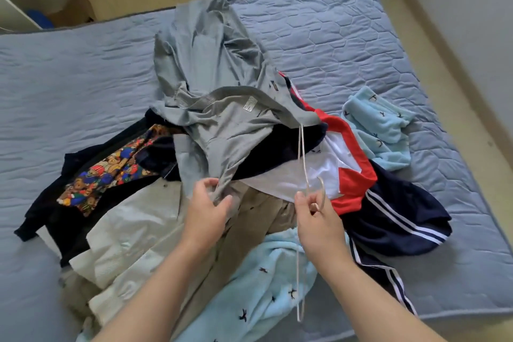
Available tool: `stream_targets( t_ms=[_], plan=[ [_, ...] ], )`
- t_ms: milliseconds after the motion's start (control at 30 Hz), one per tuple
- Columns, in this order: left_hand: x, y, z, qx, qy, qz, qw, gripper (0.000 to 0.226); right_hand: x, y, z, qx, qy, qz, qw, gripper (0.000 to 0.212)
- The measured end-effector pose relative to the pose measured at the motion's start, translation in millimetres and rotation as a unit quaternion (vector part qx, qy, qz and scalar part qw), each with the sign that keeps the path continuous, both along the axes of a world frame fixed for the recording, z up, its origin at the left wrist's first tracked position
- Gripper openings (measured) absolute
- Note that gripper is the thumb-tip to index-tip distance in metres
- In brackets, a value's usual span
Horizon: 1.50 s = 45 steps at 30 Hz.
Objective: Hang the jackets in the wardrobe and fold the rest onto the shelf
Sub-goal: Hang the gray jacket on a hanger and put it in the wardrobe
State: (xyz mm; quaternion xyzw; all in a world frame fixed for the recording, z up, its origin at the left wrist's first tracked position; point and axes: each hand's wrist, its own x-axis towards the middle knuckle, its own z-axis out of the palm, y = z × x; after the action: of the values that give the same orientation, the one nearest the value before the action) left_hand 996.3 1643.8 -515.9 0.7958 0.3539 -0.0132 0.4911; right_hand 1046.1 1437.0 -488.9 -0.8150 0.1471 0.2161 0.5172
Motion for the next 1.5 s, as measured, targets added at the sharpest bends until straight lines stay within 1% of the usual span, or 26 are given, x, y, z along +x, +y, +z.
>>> stream_targets(
  t_ms=[67,133,200,267,333,367,467,533,667,800,867,933,967,1000,1033,1100,1167,1200,1233,1267,1300,1333,1367,1400,1433,1500],
  plan=[
    [-18.3,-29.3,42.0,-0.058,-0.002,-0.017,0.998,0.030,-5.9,-1.4,20.7,-0.001,0.043,0.008,0.999,0.032],
    [-34.2,-59.4,74.5,-0.137,0.015,-0.054,0.989,0.025,-14.1,-2.3,36.1,-0.029,0.079,0.040,0.996,0.036],
    [-49.9,-87.3,99.0,-0.246,0.050,-0.066,0.966,0.019,-19.5,-1.3,46.1,-0.016,0.114,0.042,0.992,0.038],
    [-68.4,-111.0,112.1,-0.305,0.096,-0.080,0.944,0.019,-25.0,-4.0,52.9,0.011,0.142,0.016,0.990,0.037],
    [-87.7,-133.9,117.9,-0.295,0.133,-0.104,0.940,0.014,-30.3,-16.7,58.8,0.063,0.171,-0.044,0.982,0.026],
    [-97.7,-146.9,122.4,-0.284,0.151,-0.117,0.940,0.012,-33.7,-27.3,62.1,0.087,0.184,-0.076,0.976,0.026],
    [-120.6,-183.4,145.6,-0.319,0.184,-0.162,0.916,0.010,-44.9,-68.2,80.0,0.068,0.178,-0.108,0.976,0.033],
    [-127.3,-205.9,163.5,-0.341,0.200,-0.229,0.890,0.012,-52.4,-93.2,98.0,0.064,0.175,-0.100,0.977,0.036],
    [-132.9,-254.8,199.1,-0.336,0.207,-0.362,0.845,0.016,-67.3,-134.3,131.0,0.067,0.180,-0.067,0.979,0.035],
    [-154.5,-298.9,230.9,-0.335,0.246,-0.473,0.777,0.019,-89.9,-176.3,163.6,0.059,0.172,-0.008,0.983,0.040],
    [-170.6,-317.9,242.8,-0.299,0.272,-0.518,0.754,0.017,-105.2,-200.4,183.5,0.065,0.159,0.030,0.985,0.043],
    [-180.0,-325.6,248.4,-0.249,0.305,-0.562,0.728,0.030,-120.4,-224.6,205.3,0.069,0.118,0.061,0.989,0.042],
    [-180.6,-323.7,249.2,-0.227,0.322,-0.564,0.726,0.036,-127.8,-236.5,217.4,0.071,0.092,0.070,0.991,0.041],
    [-178.6,-318.9,250.3,-0.200,0.336,-0.543,0.743,0.037,-135.1,-248.2,230.8,0.072,0.064,0.079,0.992,0.040],
    [-174.1,-311.6,251.1,-0.161,0.343,-0.501,0.778,0.033,-142.2,-259.1,243.5,0.070,0.038,0.090,0.993,0.039],
    [-160.1,-296.2,251.4,-0.033,0.334,-0.394,0.856,0.022,-156.7,-281.2,265.9,0.065,0.002,0.111,0.992,0.041],
    [-145.6,-288.6,253.7,0.091,0.265,-0.274,0.920,0.021,-170.8,-301.7,284.3,0.058,-0.035,0.137,0.988,0.039],
    [-138.7,-290.8,255.9,0.120,0.209,-0.212,0.947,0.022,-176.6,-311.9,293.0,0.034,-0.058,0.152,0.986,0.034],
    [-133.7,-297.3,258.0,0.104,0.159,-0.161,0.968,0.023,-181.4,-321.6,301.3,-0.002,-0.083,0.171,0.982,0.029],
    [-131.4,-308.4,261.7,0.042,0.128,-0.125,0.983,0.030,-187.2,-332.1,308.8,-0.032,-0.102,0.183,0.977,0.026],
    [-131.2,-324.0,266.4,-0.048,0.114,-0.103,0.987,0.042,-193.6,-343.6,315.9,-0.048,-0.115,0.182,0.975,0.026],
    [-133.1,-341.0,270.5,-0.141,0.120,-0.097,0.978,0.057,-200.5,-355.0,322.0,-0.045,-0.126,0.178,0.975,0.027],
    [-136.3,-356.5,272.8,-0.209,0.137,-0.107,0.962,0.071,-206.8,-364.9,325.4,-0.032,-0.137,0.168,0.976,0.029],
    [-141.0,-371.7,275.4,-0.255,0.153,-0.128,0.946,0.079,-213.9,-375.7,328.7,-0.022,-0.149,0.155,0.976,0.031],
    [-146.1,-386.8,279.3,-0.285,0.159,-0.151,0.933,0.078,-220.6,-387.8,331.2,-0.021,-0.160,0.144,0.976,0.034],
    [-154.0,-414.6,292.3,-0.354,0.125,-0.160,0.913,0.047,-232.2,-412.3,333.6,-0.018,-0.155,0.116,0.981,0.035]
  ],
)
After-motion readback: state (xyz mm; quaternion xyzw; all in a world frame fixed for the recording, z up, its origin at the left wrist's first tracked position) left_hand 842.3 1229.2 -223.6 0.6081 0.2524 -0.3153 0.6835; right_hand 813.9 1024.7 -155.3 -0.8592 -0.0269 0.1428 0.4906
